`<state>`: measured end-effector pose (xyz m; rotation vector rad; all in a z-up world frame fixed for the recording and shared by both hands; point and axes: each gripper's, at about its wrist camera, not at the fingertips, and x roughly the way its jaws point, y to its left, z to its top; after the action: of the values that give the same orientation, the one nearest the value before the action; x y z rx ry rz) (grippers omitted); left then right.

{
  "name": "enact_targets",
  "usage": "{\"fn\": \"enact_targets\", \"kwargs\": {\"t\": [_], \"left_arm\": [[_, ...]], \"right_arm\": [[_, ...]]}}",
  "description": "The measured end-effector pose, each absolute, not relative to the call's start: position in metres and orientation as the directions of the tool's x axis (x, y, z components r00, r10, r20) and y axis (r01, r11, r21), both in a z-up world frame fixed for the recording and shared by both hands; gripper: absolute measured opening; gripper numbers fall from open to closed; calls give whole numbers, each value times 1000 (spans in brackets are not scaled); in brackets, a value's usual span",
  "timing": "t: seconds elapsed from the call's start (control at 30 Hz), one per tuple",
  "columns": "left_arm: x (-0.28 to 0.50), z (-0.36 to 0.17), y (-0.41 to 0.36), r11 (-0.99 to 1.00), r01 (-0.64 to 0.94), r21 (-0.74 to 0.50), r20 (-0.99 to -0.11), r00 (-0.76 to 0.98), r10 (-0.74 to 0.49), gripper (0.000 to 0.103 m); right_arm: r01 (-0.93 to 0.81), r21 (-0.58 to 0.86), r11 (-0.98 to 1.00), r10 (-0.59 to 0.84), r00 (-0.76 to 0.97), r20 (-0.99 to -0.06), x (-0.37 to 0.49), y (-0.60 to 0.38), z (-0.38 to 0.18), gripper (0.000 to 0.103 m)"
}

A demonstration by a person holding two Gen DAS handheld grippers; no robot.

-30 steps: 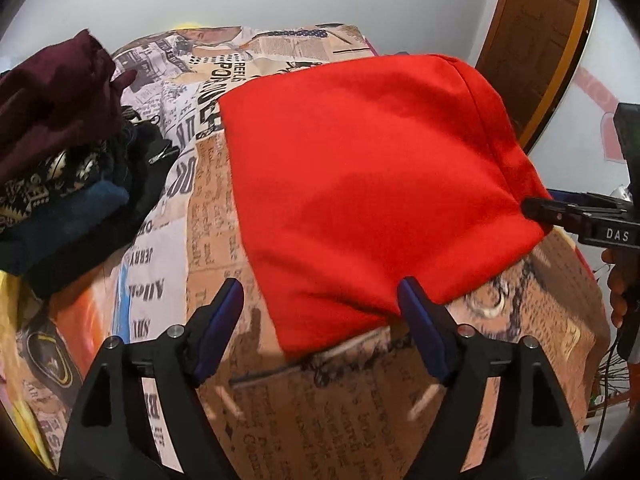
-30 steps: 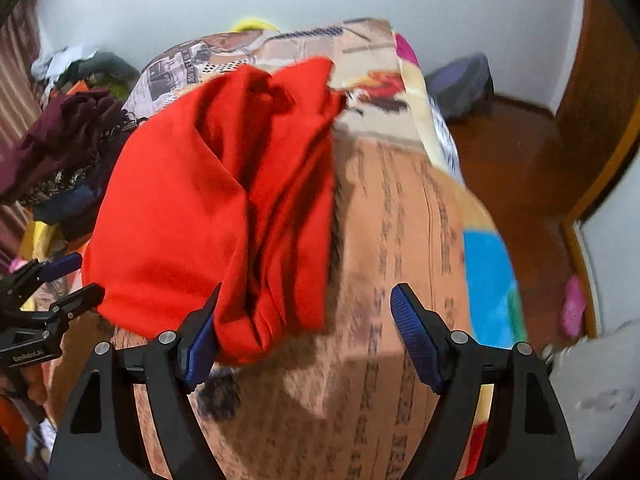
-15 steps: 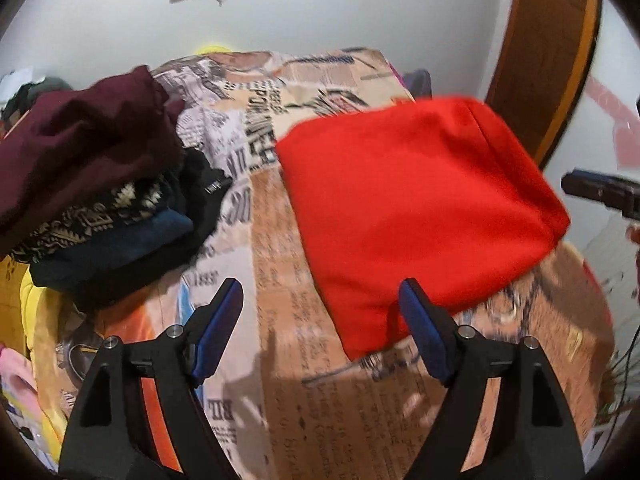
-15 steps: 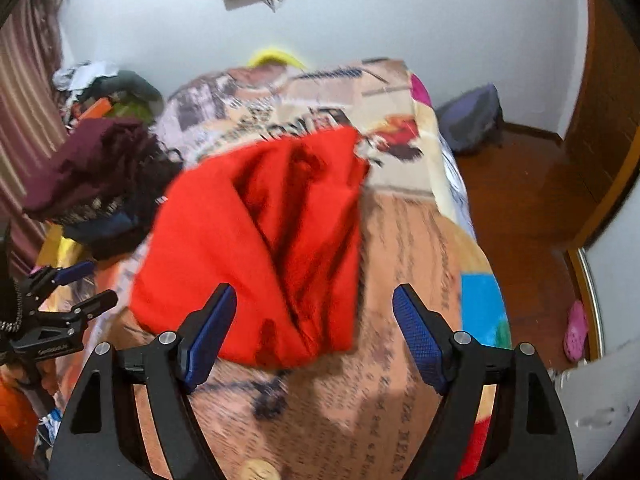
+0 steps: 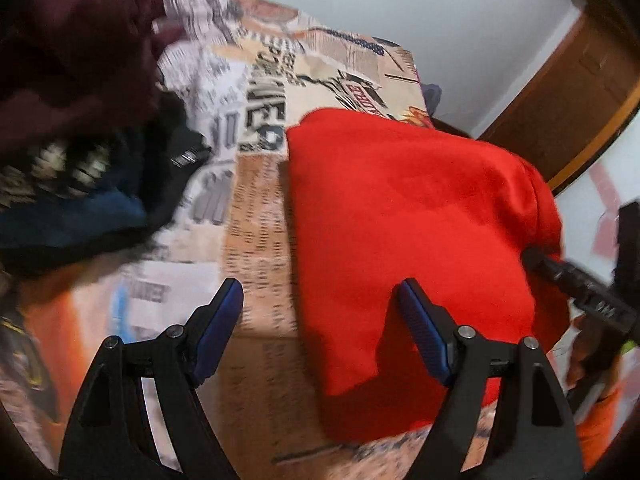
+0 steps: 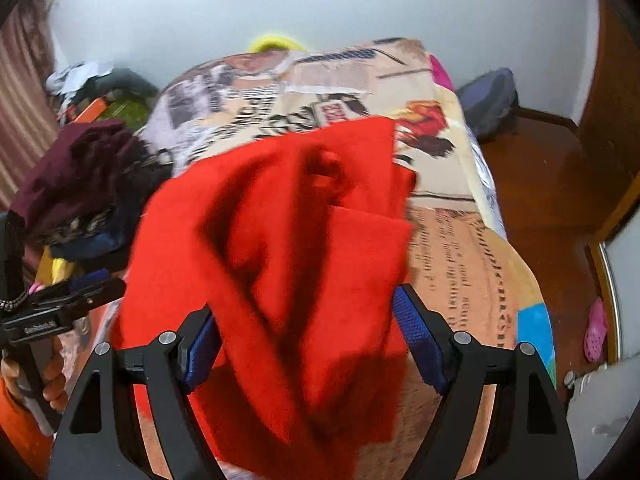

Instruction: Fold large clothes

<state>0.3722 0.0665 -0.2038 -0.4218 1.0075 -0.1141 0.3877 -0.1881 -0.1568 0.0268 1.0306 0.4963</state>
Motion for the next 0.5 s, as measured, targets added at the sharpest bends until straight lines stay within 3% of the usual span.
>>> {"fn": "enact_targets", "kwargs": {"t": [0.27,0.5], "left_arm": [[404,-234,68,822,-111,-559,-752,487,-445,80],[417,-249,64,746,-109,-657,-696,467,-545,85]], "right_arm": [[-329,490,807,576,263,-774,412,-213,-184,81],[-335,518,787,604,252,-756,414,-208,-181,82]]}}
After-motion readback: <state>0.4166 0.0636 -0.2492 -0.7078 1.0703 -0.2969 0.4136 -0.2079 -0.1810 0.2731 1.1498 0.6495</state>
